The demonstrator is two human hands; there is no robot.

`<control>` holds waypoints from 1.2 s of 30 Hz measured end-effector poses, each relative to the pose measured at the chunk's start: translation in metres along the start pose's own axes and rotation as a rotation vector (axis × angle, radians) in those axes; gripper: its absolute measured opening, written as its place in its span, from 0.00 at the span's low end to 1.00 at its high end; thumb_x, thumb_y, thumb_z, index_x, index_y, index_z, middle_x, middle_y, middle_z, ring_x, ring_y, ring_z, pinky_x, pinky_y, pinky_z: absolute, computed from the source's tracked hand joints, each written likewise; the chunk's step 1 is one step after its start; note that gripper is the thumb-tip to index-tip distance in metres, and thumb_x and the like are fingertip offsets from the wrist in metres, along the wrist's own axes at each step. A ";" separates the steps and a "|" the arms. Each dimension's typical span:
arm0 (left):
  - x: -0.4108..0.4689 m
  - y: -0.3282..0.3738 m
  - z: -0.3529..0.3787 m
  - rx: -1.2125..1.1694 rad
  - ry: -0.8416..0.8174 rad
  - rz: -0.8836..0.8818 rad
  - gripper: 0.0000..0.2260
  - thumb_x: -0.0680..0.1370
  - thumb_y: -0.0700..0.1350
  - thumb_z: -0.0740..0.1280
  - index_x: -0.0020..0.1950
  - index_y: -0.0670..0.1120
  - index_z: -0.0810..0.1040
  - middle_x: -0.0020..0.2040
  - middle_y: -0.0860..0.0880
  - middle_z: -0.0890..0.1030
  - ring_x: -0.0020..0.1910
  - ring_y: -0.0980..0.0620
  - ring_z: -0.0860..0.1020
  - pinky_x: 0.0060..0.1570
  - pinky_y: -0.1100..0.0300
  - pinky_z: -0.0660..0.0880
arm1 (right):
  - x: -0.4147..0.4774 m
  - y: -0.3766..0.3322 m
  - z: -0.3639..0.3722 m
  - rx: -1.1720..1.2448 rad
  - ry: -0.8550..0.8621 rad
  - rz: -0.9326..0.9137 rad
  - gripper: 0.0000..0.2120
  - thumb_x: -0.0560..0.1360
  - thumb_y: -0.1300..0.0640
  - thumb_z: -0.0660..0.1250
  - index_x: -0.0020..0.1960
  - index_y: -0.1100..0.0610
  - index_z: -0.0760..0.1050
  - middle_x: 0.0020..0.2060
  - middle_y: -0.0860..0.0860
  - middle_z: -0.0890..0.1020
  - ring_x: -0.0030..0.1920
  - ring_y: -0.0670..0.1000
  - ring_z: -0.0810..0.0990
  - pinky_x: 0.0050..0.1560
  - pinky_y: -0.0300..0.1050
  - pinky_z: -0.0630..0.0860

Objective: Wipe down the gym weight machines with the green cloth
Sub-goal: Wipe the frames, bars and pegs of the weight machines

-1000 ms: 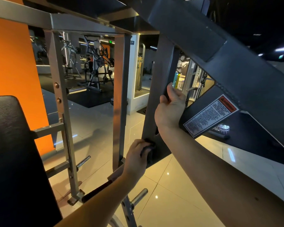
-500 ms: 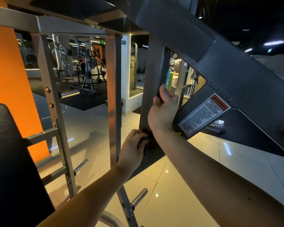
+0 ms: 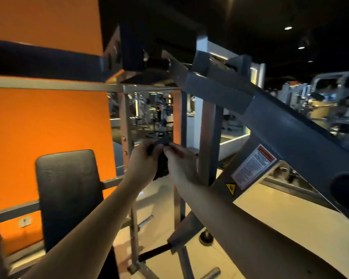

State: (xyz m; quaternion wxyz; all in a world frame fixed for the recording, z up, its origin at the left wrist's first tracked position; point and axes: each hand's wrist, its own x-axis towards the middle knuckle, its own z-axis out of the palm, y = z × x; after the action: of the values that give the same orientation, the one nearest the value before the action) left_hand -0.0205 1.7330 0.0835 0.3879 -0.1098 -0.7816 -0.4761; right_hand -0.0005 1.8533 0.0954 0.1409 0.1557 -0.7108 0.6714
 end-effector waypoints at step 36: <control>-0.138 0.165 -0.347 0.677 0.712 -0.191 0.09 0.81 0.45 0.68 0.61 0.47 0.80 0.48 0.58 0.80 0.49 0.61 0.79 0.47 0.65 0.76 | -0.179 -0.167 0.252 0.820 -0.788 0.068 0.10 0.75 0.62 0.73 0.50 0.48 0.85 0.48 0.52 0.86 0.52 0.57 0.85 0.51 0.60 0.84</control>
State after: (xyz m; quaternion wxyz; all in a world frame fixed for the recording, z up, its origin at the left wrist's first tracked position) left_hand 0.3359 1.5589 0.1792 0.5991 0.2635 -0.7181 -0.2368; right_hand 0.2338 1.5994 0.1590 -0.2284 0.4133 -0.3957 0.7877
